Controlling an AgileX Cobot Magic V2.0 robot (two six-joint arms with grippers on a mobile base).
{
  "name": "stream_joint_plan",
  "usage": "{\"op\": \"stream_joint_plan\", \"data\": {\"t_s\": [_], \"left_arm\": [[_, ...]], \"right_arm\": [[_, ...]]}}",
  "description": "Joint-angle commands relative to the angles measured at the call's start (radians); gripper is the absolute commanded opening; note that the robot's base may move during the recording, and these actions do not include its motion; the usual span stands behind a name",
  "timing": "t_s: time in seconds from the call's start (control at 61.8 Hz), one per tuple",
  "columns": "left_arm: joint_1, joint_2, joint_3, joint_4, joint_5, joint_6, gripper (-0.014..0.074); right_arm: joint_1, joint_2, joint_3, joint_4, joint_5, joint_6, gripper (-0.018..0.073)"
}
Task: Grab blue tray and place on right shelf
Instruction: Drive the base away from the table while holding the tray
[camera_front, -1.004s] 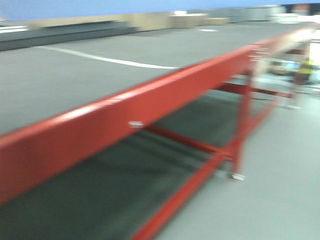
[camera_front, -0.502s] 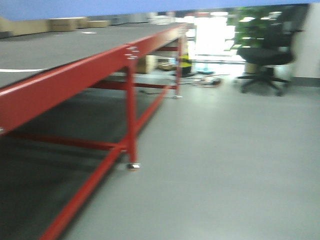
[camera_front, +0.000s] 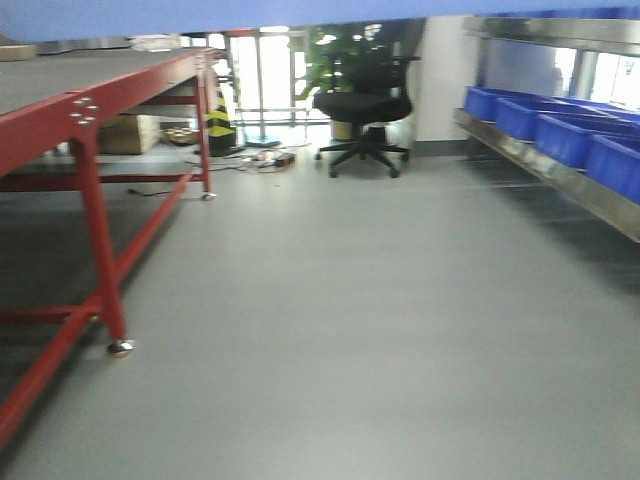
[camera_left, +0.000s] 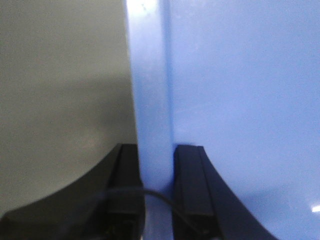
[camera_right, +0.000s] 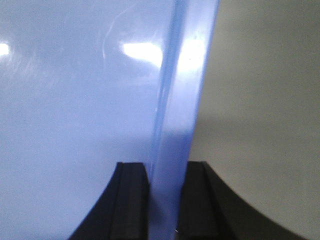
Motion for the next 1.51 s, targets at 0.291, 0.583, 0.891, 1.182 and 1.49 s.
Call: {"op": "stream_joint_plan", "data": {"t_s": [0.291, 0.583, 0.891, 1.182, 1.49], "left_arm": [[-0.006, -0.032, -0.028, 0.066, 0.122, 0.02, -0.0048], [-0.006, -0.032, -0.028, 0.063, 0.122, 0.02, -0.0048], [-0.006, -0.032, -0.028, 0.063, 0.122, 0.02, -0.0048], [-0.006, -0.032, -0.028, 0.059, 0.122, 0.02, -0.0048], [-0.006, -0.032, -0.028, 0.046, 0.122, 0.02, -0.0048]], "right_arm": [[-0.006, -0.022, -0.041, -0.054, -0.058, -0.025, 0.0057], [-0.006, -0.022, -0.041, -0.054, -0.058, -0.025, 0.0057], [-0.006, -0.022, -0.041, -0.054, -0.058, -0.025, 0.0057], [-0.006, -0.022, -0.04, -0.054, -0.056, -0.025, 0.0057], [-0.006, -0.022, -0.04, -0.054, -0.055, -0.025, 0.0057]]}}
